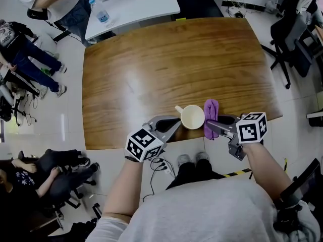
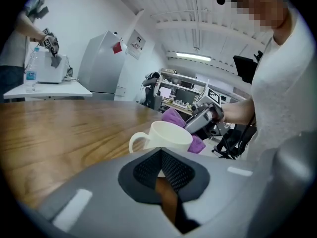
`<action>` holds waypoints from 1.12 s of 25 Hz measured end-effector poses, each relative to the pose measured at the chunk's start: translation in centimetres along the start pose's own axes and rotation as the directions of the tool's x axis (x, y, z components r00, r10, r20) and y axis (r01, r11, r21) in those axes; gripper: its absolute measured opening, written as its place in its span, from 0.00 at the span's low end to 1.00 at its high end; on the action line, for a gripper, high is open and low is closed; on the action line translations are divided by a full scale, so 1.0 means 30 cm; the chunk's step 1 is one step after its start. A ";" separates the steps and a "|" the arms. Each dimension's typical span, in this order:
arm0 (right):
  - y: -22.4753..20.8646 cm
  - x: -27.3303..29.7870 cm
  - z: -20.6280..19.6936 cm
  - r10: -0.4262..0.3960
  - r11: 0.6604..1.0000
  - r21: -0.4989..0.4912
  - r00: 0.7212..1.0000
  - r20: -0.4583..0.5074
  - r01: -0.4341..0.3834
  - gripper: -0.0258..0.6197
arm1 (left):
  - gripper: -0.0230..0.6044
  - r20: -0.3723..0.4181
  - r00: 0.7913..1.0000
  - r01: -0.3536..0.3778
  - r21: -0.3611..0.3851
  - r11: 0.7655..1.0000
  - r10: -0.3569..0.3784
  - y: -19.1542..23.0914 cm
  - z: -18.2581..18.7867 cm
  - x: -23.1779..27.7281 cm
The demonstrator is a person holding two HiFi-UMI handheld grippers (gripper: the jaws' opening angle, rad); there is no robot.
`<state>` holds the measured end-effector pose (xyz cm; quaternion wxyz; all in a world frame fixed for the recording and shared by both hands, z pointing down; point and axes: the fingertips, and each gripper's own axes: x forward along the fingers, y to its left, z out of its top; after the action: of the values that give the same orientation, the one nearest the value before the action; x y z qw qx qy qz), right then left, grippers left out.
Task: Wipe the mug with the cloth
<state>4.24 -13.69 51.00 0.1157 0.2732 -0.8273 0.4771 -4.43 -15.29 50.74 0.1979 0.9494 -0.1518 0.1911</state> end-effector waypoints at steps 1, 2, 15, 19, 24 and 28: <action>-0.008 0.001 0.011 -0.001 1.000 -0.001 1.000 0.001 0.001 0.21 | 0.04 0.000 1.000 0.001 -0.002 1.000 -0.001 -0.002 0.001 0.003; -0.016 0.002 0.022 -0.003 1.000 -0.001 1.000 0.002 0.003 0.21 | 0.04 -0.001 1.000 0.001 -0.005 1.000 -0.001 -0.005 0.002 0.006; -0.075 -0.008 0.111 0.004 1.000 -0.028 1.000 0.018 -0.003 0.21 | 0.04 0.016 0.999 0.029 -0.039 0.999 -0.029 -0.090 -0.019 0.039; -0.018 -0.030 0.122 0.054 0.996 -0.069 0.998 0.012 -0.053 0.21 | 0.14 0.013 1.000 -0.001 -0.024 1.000 0.002 -0.043 -0.043 -0.027; 0.013 -0.043 0.134 0.072 0.994 -0.080 0.997 0.009 -0.072 0.21 | 0.14 0.010 0.999 -0.043 0.001 0.999 0.043 0.071 -0.018 -0.070; 0.014 -0.038 0.124 0.075 0.994 -0.079 0.997 -0.002 -0.074 0.21 | 0.18 -0.050 0.999 0.021 0.056 0.998 -0.018 0.065 -0.016 -0.029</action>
<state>5.21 -16.30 48.24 0.1080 0.2376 -0.8553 0.4476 -6.05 -16.62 51.40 0.1765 0.9510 -0.1320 0.2168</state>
